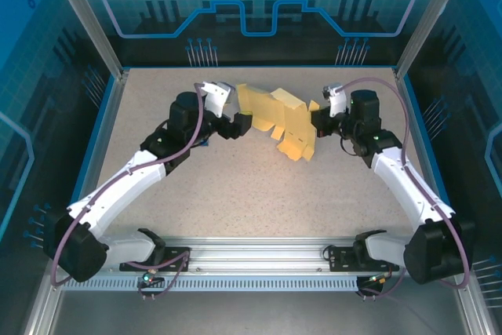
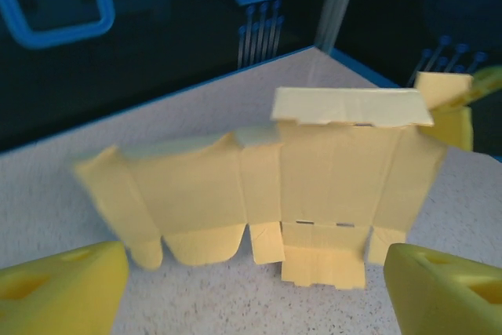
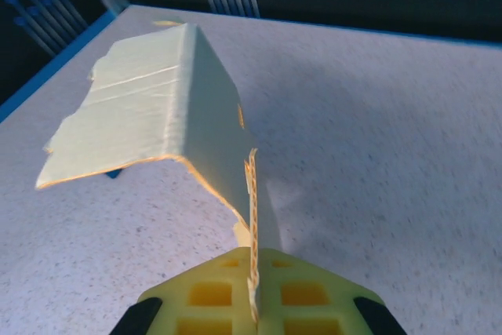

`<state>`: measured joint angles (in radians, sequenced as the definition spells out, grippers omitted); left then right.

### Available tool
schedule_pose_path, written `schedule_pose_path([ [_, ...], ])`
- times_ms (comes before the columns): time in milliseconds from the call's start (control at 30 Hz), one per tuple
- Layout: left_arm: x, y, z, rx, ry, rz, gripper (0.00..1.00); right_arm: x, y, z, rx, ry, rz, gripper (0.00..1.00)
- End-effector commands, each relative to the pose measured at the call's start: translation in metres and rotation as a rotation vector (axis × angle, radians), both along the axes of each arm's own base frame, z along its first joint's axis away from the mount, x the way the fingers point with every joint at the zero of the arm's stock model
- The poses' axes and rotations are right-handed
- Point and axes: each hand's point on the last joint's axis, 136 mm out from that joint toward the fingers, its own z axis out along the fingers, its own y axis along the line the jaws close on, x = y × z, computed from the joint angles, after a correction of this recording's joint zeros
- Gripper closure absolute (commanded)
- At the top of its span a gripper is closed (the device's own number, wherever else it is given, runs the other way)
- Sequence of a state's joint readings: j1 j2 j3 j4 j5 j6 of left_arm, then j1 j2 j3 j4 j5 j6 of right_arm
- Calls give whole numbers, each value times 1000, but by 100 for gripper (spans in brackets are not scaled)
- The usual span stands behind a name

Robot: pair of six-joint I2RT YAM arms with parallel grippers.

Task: Fold the paper box

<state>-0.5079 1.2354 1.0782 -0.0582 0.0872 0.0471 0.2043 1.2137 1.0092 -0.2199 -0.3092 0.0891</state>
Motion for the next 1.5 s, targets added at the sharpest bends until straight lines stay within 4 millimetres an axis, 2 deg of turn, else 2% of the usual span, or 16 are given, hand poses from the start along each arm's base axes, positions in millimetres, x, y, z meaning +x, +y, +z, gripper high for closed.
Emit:
schedule_pose_path([
  [0, -25, -18, 32, 92, -141, -206, 15, -22, 21, 18, -58, -12, 176, 100],
  [100, -38, -30, 38, 151, -198, -327, 15, -27, 30, 28, -84, -3, 233, 100],
  [200, -49, -40, 34, 289, -288, -412, 13, -32, 40, 34, -98, 15, 283, 100],
  [400, -41, -39, 33, 500, -395, -429, 9, -45, 57, 33, -116, 41, 371, 100],
  [533, -46, -47, 16, 569, -384, -519, 8, -51, 66, 31, -120, 44, 408, 100],
  [700, -59, -61, 1, 566, -366, -631, 6, -55, 73, 33, -115, 42, 437, 100],
  [900, -41, -70, -12, 651, -396, -611, 7, -65, 86, 33, -116, 39, 501, 100],
  [967, -34, -70, -14, 673, -397, -589, 16, -69, 90, 31, -129, 39, 522, 100],
  [1067, -33, -69, -12, 672, -368, -584, 31, -70, 89, 26, -152, 38, 521, 100],
  [1267, -38, -63, -11, 638, -299, -581, 60, -73, 89, 32, -159, -28, 538, 100],
  [1467, -51, -65, -5, 551, -216, -617, 84, -69, 86, 32, -189, -74, 522, 100],
])
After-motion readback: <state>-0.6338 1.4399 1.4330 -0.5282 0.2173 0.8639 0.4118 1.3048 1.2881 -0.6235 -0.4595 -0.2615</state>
